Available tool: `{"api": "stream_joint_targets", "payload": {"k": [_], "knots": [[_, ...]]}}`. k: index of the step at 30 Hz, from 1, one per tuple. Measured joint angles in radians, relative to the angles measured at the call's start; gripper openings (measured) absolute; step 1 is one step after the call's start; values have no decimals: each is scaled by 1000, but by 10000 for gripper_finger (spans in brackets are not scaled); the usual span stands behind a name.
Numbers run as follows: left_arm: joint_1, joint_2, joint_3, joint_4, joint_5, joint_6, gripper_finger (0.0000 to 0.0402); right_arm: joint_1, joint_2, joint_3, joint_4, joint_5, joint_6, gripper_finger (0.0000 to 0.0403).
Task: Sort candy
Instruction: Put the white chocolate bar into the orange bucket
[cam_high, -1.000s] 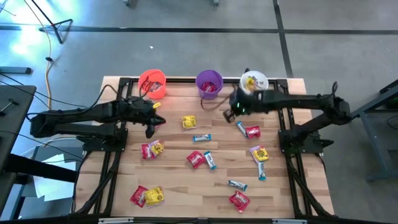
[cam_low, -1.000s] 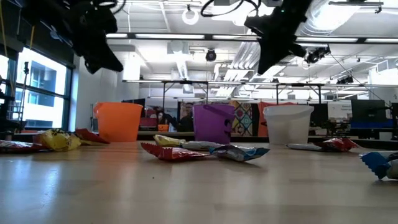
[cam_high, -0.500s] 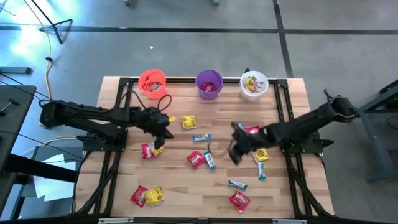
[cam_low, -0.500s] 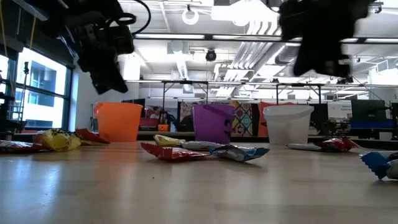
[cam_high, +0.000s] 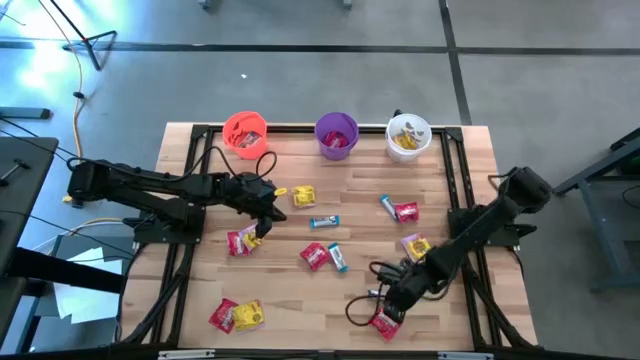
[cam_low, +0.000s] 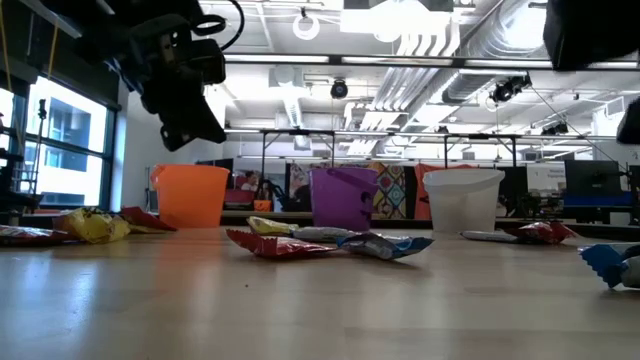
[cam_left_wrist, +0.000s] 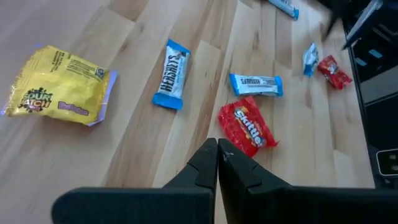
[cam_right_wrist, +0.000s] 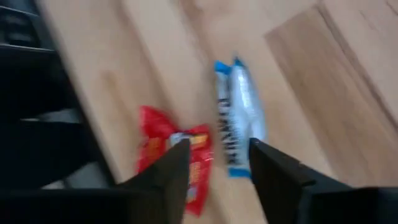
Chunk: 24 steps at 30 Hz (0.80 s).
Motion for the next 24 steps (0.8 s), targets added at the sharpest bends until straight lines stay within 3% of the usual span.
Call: {"api": "stream_joint_targets", "payload": {"k": [5, 12, 17, 24], "knots": [[1, 0, 0, -3, 2, -30, 0, 6, 123, 32, -31, 2, -51, 220], [1, 0, 19, -6, 25, -61, 0, 33, 179, 59, -55, 19, -45, 219], [11, 0, 22, -6, 29, -92, 0, 37, 171, 56, -63, 15, -40, 168], [111, 0, 22, -4, 149, -179, 0, 37, 133, 52, -51, -17, -52, 37]]}}
